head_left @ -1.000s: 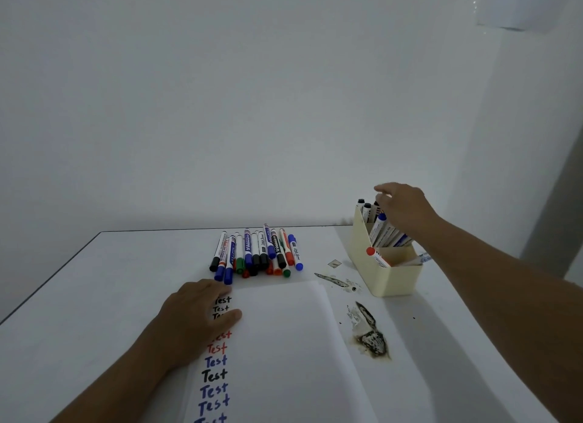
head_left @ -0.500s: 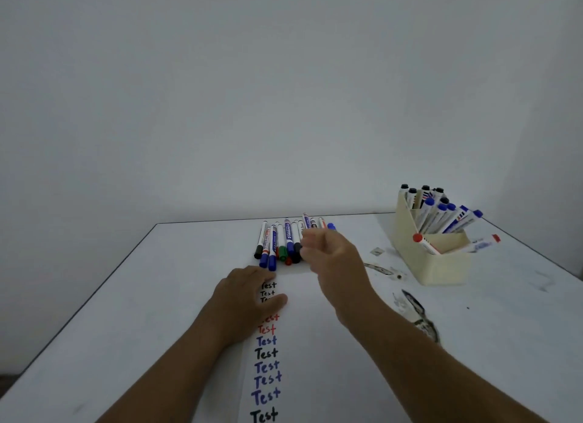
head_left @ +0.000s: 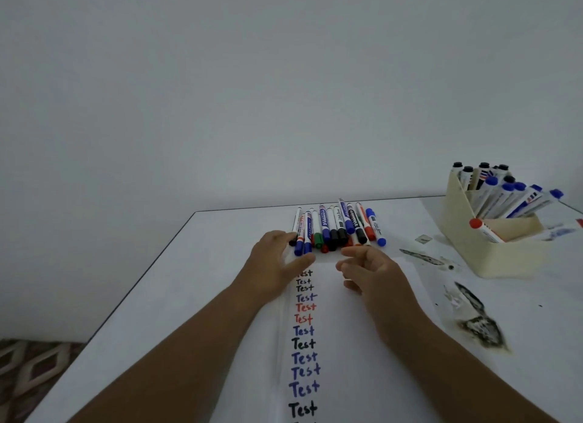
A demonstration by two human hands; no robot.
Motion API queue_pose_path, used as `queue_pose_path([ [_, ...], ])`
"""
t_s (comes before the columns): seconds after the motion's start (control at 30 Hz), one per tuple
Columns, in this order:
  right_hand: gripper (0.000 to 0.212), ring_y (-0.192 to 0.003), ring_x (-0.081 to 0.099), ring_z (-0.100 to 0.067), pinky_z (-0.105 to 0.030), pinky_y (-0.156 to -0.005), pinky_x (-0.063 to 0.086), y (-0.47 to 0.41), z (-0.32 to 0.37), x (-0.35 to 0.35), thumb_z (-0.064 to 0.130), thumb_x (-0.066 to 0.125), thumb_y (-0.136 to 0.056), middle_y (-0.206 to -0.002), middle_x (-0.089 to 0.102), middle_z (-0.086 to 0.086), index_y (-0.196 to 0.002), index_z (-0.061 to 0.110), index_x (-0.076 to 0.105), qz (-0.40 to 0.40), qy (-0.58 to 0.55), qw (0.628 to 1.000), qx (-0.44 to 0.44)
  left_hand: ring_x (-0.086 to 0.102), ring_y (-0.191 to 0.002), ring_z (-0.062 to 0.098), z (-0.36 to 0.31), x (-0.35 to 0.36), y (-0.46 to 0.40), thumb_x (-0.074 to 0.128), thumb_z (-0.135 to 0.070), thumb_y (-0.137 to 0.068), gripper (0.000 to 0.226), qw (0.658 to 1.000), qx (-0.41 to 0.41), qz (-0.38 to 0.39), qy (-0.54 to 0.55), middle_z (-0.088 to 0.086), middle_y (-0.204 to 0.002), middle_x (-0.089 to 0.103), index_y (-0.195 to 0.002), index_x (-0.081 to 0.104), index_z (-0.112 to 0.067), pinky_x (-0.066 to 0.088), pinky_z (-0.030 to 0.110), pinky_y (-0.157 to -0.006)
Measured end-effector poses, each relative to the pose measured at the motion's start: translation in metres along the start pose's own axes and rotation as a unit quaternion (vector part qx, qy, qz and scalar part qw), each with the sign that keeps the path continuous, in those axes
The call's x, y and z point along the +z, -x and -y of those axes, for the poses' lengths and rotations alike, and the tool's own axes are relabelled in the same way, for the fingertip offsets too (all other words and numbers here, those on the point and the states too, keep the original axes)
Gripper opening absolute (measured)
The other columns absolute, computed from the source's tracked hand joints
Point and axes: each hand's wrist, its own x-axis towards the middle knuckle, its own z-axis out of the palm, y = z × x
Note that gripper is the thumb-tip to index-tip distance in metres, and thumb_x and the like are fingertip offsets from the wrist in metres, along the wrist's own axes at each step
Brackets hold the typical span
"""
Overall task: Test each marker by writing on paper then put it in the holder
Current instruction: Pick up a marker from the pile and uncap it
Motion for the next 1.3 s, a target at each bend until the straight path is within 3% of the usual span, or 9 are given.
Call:
queue_pose_path([
  [0.1, 0.020, -0.097, 0.068, -0.012, -0.025, -0.084, 0.056, -0.002, -0.004, 0.001, 0.018, 0.064, -0.097, -0.100, 0.072, 0.007, -0.109, 0.034, 0.065, 0.003, 0.001, 1.000, -0.001, 0.035, -0.139, 0.022, 0.008, -0.004, -0.015, 0.020, -0.097, -0.070, 0.101, 0.995, 0.000, 0.028, -0.101, -0.005, -0.153, 0.039, -0.148, 0.040, -0.037, 0.034, 0.046, -0.112],
  [0.17, 0.020, -0.096, 0.067, -0.012, -0.029, -0.087, 0.057, -0.002, -0.005, 0.002, 0.019, 0.064, -0.097, -0.099, 0.072, 0.008, -0.107, 0.036, 0.065, 0.004, -0.001, 1.000, 0.001, 0.041, -0.135, 0.023, 0.013, -0.007, -0.021, 0.013, -0.098, -0.070, 0.099, 0.988, -0.002, 0.028, -0.153, -0.006, -0.149, 0.045, -0.145, 0.043, -0.041, 0.038, 0.049, -0.107],
  [0.3, 0.017, -0.094, 0.067, -0.013, -0.028, -0.084, 0.056, -0.005, -0.005, 0.003, 0.019, 0.065, -0.096, -0.099, 0.070, 0.009, -0.102, 0.035, 0.064, 0.004, -0.001, 1.000, 0.002, 0.060, -0.098, 0.018, 0.020, -0.013, -0.027, 0.030, -0.093, -0.075, 0.076, 0.986, -0.026, -0.041, -0.160, -0.010, -0.102, 0.063, -0.105, 0.061, -0.029, 0.051, 0.040, -0.080],
  [0.47, 0.017, -0.093, 0.067, -0.019, -0.034, -0.085, 0.060, -0.007, -0.007, 0.003, 0.019, 0.066, -0.096, -0.099, 0.070, 0.007, -0.100, 0.036, 0.064, 0.006, 0.011, 1.000, -0.003, 0.057, -0.082, 0.015, 0.031, -0.017, -0.035, 0.038, -0.079, -0.084, 0.051, 0.984, -0.046, -0.059, -0.164, -0.012, -0.084, 0.060, -0.098, 0.056, -0.034, 0.051, 0.036, -0.073],
  [0.57, 0.017, -0.093, 0.067, -0.017, -0.031, -0.084, 0.059, -0.008, -0.009, 0.003, 0.021, 0.065, -0.096, -0.099, 0.070, 0.010, -0.097, 0.037, 0.063, 0.008, 0.020, 1.000, -0.007, 0.059, -0.081, 0.017, 0.036, -0.015, -0.042, 0.044, -0.056, -0.094, 0.034, 0.977, -0.034, -0.054, -0.201, -0.009, -0.081, 0.063, -0.085, 0.064, -0.030, 0.052, 0.035, -0.071],
  [0.73, 0.016, -0.093, 0.067, -0.017, -0.027, -0.079, 0.057, -0.007, -0.006, 0.000, 0.019, 0.064, -0.097, -0.099, 0.070, 0.007, -0.098, 0.035, 0.062, 0.015, 0.011, 1.000, -0.009, 0.062, -0.088, 0.022, 0.041, -0.016, -0.037, 0.054, -0.023, -0.096, 0.015, 0.979, -0.097, -0.115, -0.135, 0.000, -0.092, 0.066, -0.104, 0.067, -0.021, 0.051, 0.034, -0.072],
  [0.9, 0.017, -0.093, 0.067, -0.018, -0.030, -0.081, 0.059, -0.007, -0.005, 0.002, 0.019, 0.063, -0.097, -0.099, 0.071, 0.005, -0.099, 0.036, 0.061, 0.019, 0.012, 1.000, -0.006, 0.059, -0.093, 0.013, 0.022, -0.024, 0.001, 0.054, -0.021, -0.101, 0.042, 0.970, -0.155, -0.175, 0.065, -0.001, -0.110, 0.065, -0.143, 0.049, -0.024, 0.041, 0.023, -0.080],
  [1.1, 0.034, -0.091, 0.067, -0.018, -0.028, -0.077, 0.058, -0.002, 0.003, 0.002, 0.032, 0.068, -0.094, -0.097, 0.071, -0.008, -0.125, 0.033, 0.056, 0.017, -0.060, 0.998, -0.011, 0.060, -0.083, 0.001, -0.021, -0.022, 0.051, 0.065, -0.018, -0.096, 0.030, 0.977, -0.056, -0.104, 0.178, -0.015, -0.093, 0.066, -0.117, 0.067, -0.040, 0.043, 0.008, -0.069],
  [1.3, 0.027, -0.073, 0.067, -0.020, -0.035, -0.070, 0.059, 0.002, 0.008, 0.002, 0.038, 0.068, -0.090, -0.087, 0.075, 0.002, -0.115, 0.028, 0.066, 0.004, -0.122, 0.992, -0.024, 0.052, -0.101, -0.011, -0.033, -0.014, 0.063, 0.062, -0.020, -0.098, 0.029, 0.995, 0.048, -0.028, 0.077, -0.025, -0.104, 0.060, -0.119, 0.065, -0.041, 0.041, 0.004, -0.080],
])
